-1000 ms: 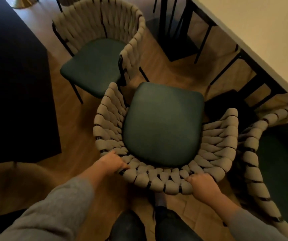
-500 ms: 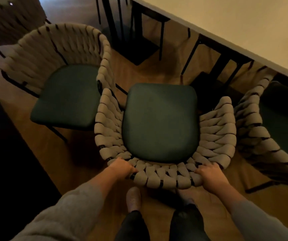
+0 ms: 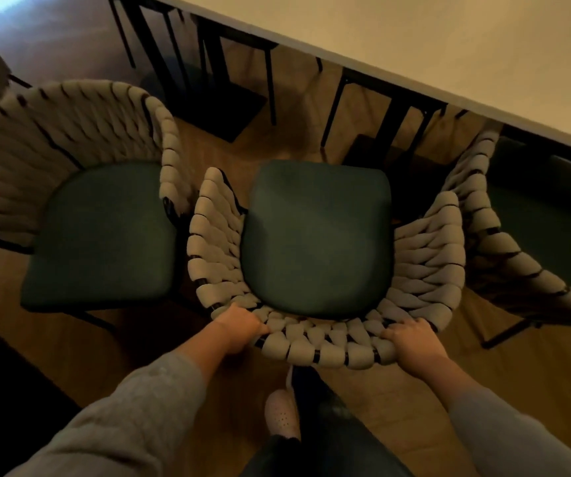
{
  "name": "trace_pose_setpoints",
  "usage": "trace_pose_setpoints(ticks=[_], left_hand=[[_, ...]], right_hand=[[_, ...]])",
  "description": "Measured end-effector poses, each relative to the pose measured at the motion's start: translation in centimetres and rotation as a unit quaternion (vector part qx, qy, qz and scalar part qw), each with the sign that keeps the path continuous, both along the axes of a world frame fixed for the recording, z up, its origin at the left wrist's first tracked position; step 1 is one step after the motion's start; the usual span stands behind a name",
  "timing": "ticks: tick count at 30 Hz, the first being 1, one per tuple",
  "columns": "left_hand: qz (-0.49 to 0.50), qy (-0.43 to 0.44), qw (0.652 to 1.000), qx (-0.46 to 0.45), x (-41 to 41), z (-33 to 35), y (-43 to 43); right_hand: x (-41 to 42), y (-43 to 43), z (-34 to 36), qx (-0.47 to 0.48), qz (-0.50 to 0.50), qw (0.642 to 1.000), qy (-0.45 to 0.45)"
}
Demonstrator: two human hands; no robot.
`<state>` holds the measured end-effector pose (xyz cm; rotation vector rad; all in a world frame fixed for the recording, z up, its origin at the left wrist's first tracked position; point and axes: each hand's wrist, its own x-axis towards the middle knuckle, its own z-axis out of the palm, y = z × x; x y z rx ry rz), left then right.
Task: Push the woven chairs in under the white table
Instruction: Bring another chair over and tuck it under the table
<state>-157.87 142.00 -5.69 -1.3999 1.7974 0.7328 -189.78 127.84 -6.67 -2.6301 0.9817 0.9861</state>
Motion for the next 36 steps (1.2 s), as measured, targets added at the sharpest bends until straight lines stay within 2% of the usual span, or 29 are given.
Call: trace_pose_setpoints(ticks=[4,7,16,23,29,36], left_hand=[[0.001,-0.020,1.000,0.001,3.0,0.5,-4.3],[0.017,-0.026,1.000,-0.003,4.9,1.2,-7.3],[0.068,-0.069,0.990,-0.098,9.9,1.5,-9.1],[-0.010,-0.129,0.991,-0.034,9.6,2.2,-10.8],[-0.001,-0.123,0.992,-0.009,8.6,2.0,-11.7],[-0.051,-0.144,0.988,-0.003,9.5,2.5,-17.1]], right_hand=[[2.8,-3.0,0.0,0.004,-0.016,0.999,-0.028],[4.4,-5.2,0.1,0.001,-0.011,1.000,-0.012],[6.9,-8.9,1.1,0.032,0.033,0.999,-0.010],[7.0,-9.6,2.5,0.027,0.042,0.999,-0.001],[7.2,-11.7,3.7,0.012,0.054,0.998,0.026],[7.5,-13.0,3.1,0.030,-0.008,0.999,0.035]])
